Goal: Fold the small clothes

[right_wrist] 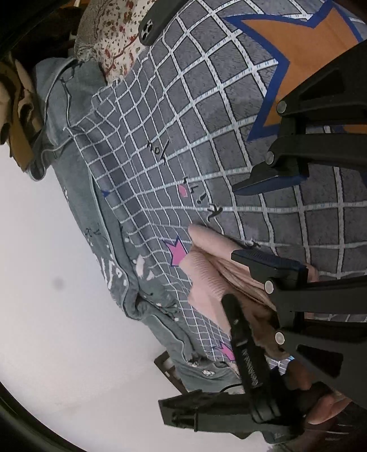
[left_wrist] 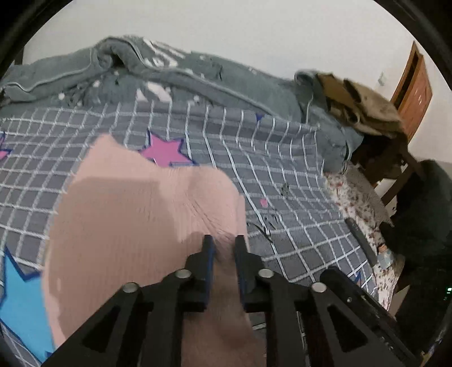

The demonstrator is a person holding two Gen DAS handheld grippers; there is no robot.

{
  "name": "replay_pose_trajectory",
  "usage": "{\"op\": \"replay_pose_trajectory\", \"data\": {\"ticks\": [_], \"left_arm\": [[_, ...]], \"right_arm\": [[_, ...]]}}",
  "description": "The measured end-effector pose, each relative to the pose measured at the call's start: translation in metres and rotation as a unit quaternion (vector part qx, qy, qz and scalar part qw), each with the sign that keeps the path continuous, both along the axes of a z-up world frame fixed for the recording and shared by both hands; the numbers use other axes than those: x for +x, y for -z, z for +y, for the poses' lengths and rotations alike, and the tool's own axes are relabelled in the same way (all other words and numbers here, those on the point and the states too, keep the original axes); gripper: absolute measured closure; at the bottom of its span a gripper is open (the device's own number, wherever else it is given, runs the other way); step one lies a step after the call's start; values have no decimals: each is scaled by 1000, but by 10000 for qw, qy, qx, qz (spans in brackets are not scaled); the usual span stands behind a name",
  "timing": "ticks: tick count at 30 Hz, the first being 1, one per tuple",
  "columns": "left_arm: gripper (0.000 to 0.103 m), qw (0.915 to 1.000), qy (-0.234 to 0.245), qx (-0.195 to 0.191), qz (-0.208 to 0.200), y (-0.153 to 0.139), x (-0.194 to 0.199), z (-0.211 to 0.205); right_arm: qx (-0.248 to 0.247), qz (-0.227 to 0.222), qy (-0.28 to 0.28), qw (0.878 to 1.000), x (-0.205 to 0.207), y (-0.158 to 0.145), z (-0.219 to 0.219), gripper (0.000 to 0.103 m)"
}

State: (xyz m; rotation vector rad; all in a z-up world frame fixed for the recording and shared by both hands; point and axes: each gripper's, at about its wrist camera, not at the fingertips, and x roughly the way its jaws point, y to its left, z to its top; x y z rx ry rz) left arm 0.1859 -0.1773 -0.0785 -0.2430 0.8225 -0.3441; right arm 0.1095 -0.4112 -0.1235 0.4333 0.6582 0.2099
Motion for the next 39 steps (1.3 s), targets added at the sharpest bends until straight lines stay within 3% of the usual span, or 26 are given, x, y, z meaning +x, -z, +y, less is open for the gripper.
{"op": "replay_pose_trajectory", "data": {"ticks": [5,12,21,29,32,36,39], "left_arm": [[69,9988,-412,-110,-232,-9,1,49],[69,9955,-904,-228,-158,7,1,125],[69,9945,-969,-318,-255,33,16,171],[69,9963,-741,-408,-165,50,13,179],[69,9969,-679,-368,-121,55,13,175],[69,9977,-544,-373,-168,56,9,170],[69,9980,-401,-378,-297,51,4,165]], "right_arm": [[304,-90,-400,9987,9,-6,20,64],[577,-116,-773,9953,25,-13,55,49],[-22,368,-792,9962,68,14,96,49],[-465,91,-751,9961,68,14,107,84],[-515,8,-741,9959,65,14,107,88],[-80,-406,-752,9963,49,-4,88,90],[-361,-535,-569,9963,43,-11,79,90]]}}
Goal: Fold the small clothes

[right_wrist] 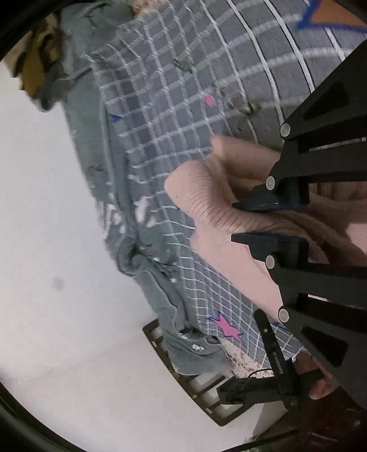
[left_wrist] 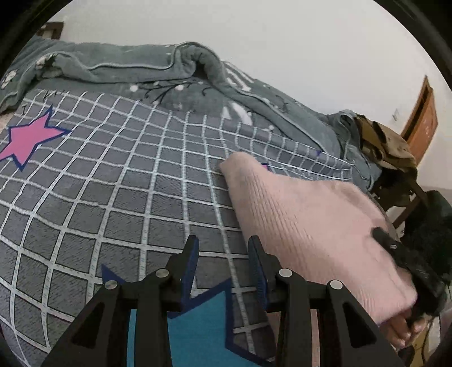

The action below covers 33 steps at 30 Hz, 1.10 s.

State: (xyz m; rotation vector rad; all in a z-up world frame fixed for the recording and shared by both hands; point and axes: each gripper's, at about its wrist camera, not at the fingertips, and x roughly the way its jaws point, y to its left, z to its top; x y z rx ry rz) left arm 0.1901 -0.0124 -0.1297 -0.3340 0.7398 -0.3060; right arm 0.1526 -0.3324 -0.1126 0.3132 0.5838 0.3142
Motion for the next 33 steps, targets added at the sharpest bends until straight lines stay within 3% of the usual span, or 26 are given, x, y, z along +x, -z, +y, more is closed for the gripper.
{"op": "replay_pose_trajectory", "data": {"ticks": [4,6,8,9,13,17,20,22,23,24,25,27,28,31,33], "left_arm": [[69,9995,266,-86,-112,-5,-6,-11],[66,9991,398,-89,-132,-6,-9,-20],[53,9987,476,-96,-171,-7,-12,-27],[49,9984,509,-107,-203,-8,-13,-31],[49,9977,636,4,-244,-9,-21,-46],[48,9980,605,85,-180,-7,-24,-52],[46,9981,608,117,34,0,-22,-55],[46,9977,655,93,116,4,-22,-57],[46,9976,671,112,141,5,-23,-57],[44,9974,692,140,136,5,-24,-58],[43,9969,759,174,142,5,-25,-60],[41,9954,911,242,180,7,-27,-64],[41,9948,958,273,194,8,-27,-66],[40,9940,1017,357,201,9,-30,-70],[40,9940,1020,326,205,9,-30,-69]], "right_arm": [[-133,770,219,9967,22,34,-9,88],[-134,711,234,9971,19,34,-13,81],[-114,569,195,9981,10,25,-17,71],[-63,469,184,9987,3,21,-18,71],[170,89,-162,9997,-23,1,-10,70],[-178,-79,-457,9988,-45,-5,15,55],[-525,-91,-347,9980,-53,8,31,55],[-1106,-113,-209,9936,-53,16,41,55],[-1609,-29,16,9870,-52,23,46,56],[-1813,136,168,9832,-49,29,44,56],[-1783,473,279,9825,-43,40,35,56],[-1245,800,235,9887,-41,51,18,55],[-1113,826,232,9901,-42,52,13,55],[-1540,650,265,9856,-46,48,23,55],[-1479,616,275,9867,-47,47,23,55]]}}
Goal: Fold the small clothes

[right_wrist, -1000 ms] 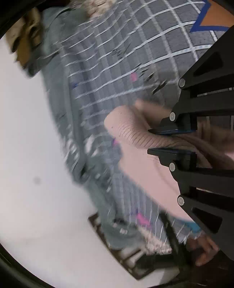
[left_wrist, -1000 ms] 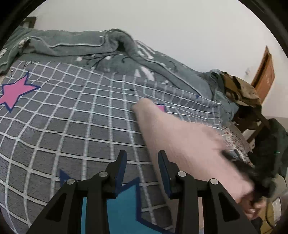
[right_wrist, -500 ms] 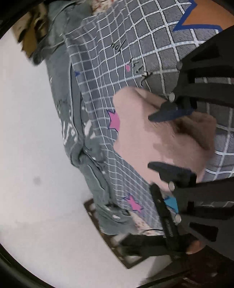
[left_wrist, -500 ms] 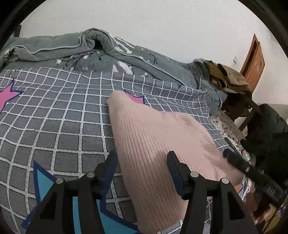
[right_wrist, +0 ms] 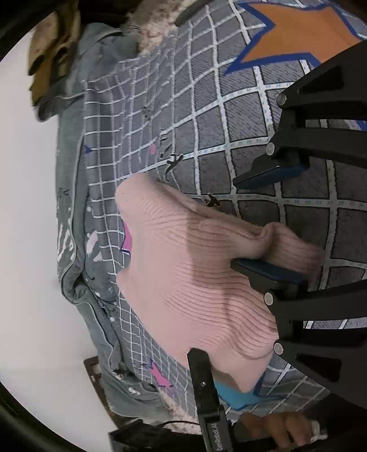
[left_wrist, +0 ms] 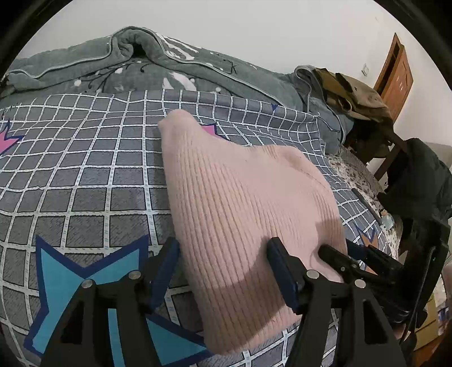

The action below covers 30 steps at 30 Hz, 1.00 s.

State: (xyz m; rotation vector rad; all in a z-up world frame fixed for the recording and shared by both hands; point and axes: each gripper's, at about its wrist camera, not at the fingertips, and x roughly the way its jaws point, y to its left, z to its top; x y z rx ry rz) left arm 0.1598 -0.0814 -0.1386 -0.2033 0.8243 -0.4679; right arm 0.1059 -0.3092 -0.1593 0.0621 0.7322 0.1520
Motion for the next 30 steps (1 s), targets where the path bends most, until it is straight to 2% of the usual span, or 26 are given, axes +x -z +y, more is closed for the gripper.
{"op": "replay_pose_trajectory", "data": {"ticks": [6,8,13,15,17,19,22,27,30], "left_arm": [[37,9996,-52,-251,104,-4,12,10],[37,9994,-101,-305,144,-6,19,11],[37,9990,-215,-291,250,-8,43,6],[37,9984,-274,-343,365,-6,55,6],[37,9971,-341,-435,528,-1,67,8],[37,9953,-394,-537,710,5,76,9],[42,9924,-424,-714,913,14,86,8],[61,9933,-427,-734,790,14,87,7],[67,9948,-476,-685,591,10,82,7]], "right_arm": [[759,-16,-105,9971,20,-18,-10,54],[829,40,-32,9965,32,-24,-9,54],[910,555,8,9943,73,-24,-8,51],[790,669,-21,9946,85,-24,-8,47],[785,779,-31,9939,94,-19,-11,38],[1051,883,-35,9905,101,-8,-19,37],[1454,1016,-103,9841,107,4,-28,37],[1556,950,-236,9830,109,7,-27,37],[1992,1070,-400,9733,114,8,-28,52]]}}
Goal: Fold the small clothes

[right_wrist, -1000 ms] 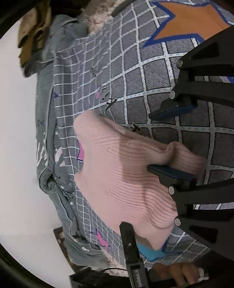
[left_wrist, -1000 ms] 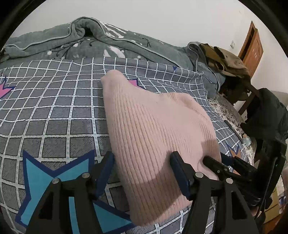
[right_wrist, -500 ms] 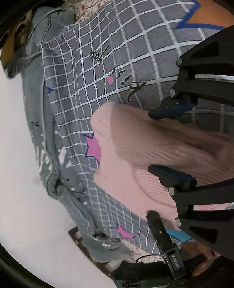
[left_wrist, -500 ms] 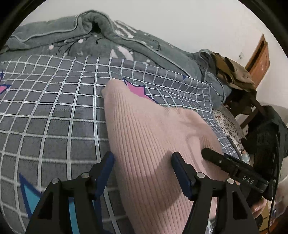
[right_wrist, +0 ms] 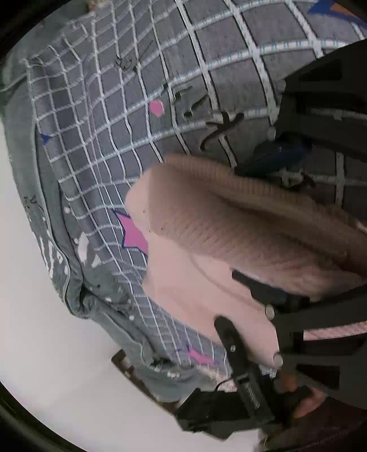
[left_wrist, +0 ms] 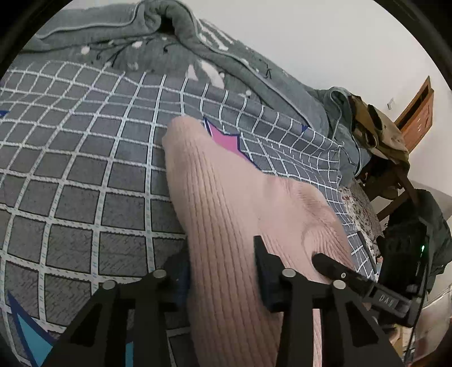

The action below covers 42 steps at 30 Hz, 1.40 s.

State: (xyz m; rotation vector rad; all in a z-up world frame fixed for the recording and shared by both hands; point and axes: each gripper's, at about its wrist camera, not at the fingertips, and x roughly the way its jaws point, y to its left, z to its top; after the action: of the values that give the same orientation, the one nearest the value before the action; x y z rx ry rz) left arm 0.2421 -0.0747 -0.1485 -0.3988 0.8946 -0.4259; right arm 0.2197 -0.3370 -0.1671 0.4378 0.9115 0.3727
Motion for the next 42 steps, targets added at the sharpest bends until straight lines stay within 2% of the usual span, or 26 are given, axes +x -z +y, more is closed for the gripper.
{"op": "replay_pose_trajectory", "data": {"ticks": [2,5,10,17,20,24,28,33,35,39,42], "left_arm": [[69,9999,-36,56,-114,-4,-2,0],[69,9997,-78,61,-231,-10,-6,5],[70,9993,-234,-19,-307,-21,-5,34],[69,9957,-631,439,-516,-38,-7,86],[69,9942,-675,635,-542,-44,2,100],[69,9927,-769,745,-551,-33,7,103],[64,9879,-776,1246,-494,-16,14,94],[54,9910,-776,976,-480,-15,18,106],[51,9923,-808,835,-431,-13,16,111],[45,9904,-916,895,-530,-15,9,112],[44,9903,-985,816,-538,-15,2,117]], "right_arm": [[33,-94,29,9999,-2,-5,1,64],[-72,-422,63,9991,-8,-19,12,70],[179,-836,-144,9962,-9,-40,38,71],[303,-816,-574,9946,10,-43,95,72],[188,-928,-683,9932,18,-47,119,72],[-24,-878,-667,9939,30,-33,132,72],[-187,-662,-642,9956,41,-10,130,70],[-151,-621,-768,9950,46,-7,122,60],[-315,-719,-702,9944,42,-10,121,56],[-916,-1284,-547,9860,21,-27,125,55],[-1045,-1579,-514,9806,5,-37,125,55]]}}
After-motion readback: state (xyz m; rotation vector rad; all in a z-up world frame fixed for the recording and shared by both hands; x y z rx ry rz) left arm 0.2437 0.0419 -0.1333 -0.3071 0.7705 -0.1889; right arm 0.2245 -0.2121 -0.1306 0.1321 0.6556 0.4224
